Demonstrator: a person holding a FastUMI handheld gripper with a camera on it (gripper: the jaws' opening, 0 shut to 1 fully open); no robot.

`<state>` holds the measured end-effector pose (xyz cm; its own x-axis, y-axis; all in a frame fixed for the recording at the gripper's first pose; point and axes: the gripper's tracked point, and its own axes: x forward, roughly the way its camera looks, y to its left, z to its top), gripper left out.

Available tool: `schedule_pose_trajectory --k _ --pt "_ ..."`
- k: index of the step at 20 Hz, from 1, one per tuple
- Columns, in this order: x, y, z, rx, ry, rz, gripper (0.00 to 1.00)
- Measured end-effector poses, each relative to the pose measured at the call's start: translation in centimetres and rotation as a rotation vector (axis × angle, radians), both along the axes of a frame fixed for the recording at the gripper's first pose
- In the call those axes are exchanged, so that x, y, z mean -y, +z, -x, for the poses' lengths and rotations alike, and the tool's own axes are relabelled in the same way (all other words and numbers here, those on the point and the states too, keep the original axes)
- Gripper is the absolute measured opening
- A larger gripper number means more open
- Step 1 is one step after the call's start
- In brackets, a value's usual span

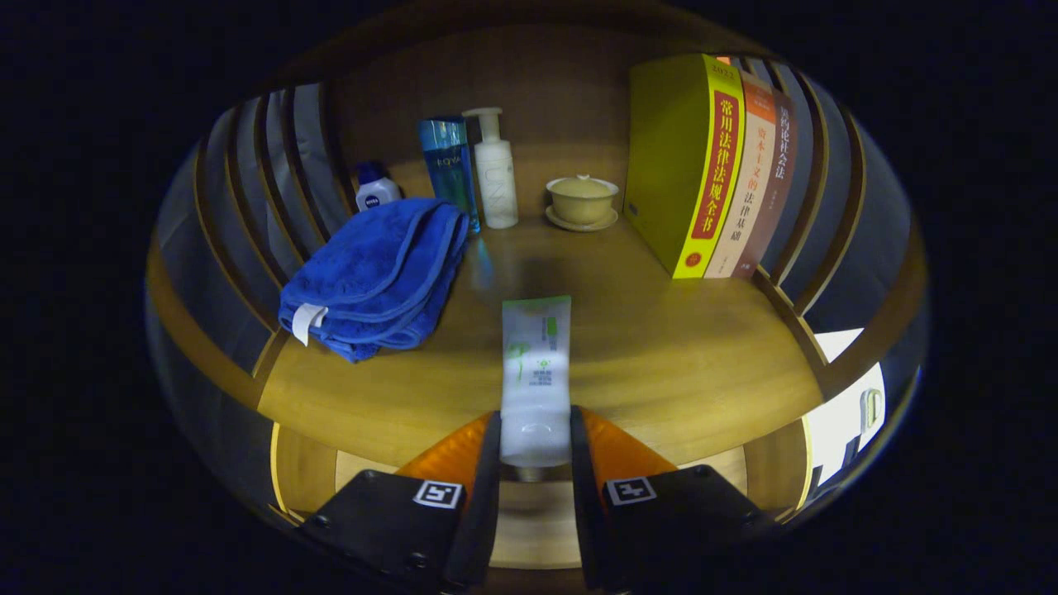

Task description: Pull open the drawer, take out the items inside it, and place them on the countertop above the cabinet.

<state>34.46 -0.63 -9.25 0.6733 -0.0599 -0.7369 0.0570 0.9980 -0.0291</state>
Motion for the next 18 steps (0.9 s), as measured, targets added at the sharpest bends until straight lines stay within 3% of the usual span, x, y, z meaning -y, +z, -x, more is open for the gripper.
schedule_pose_trajectory --k 3,6,7,9,14,18 --pt "-0.2 0.0 0.2 0.001 0.000 -0.005 0.55" --pt "-0.8 0.1 0.8 0.005 0.003 -0.016 0.77" --pt "-0.8 0.1 1.2 0.004 0.004 -0.010 0.89" --pt "-0.9 0.8 1.9 0.023 0.008 -0.005 0.99" --pt "-2.1 5.8 4.3 0.167 0.056 -0.027 0.99" --pt "-3.7 10.9 7.3 0.367 0.112 -0.028 0.98"
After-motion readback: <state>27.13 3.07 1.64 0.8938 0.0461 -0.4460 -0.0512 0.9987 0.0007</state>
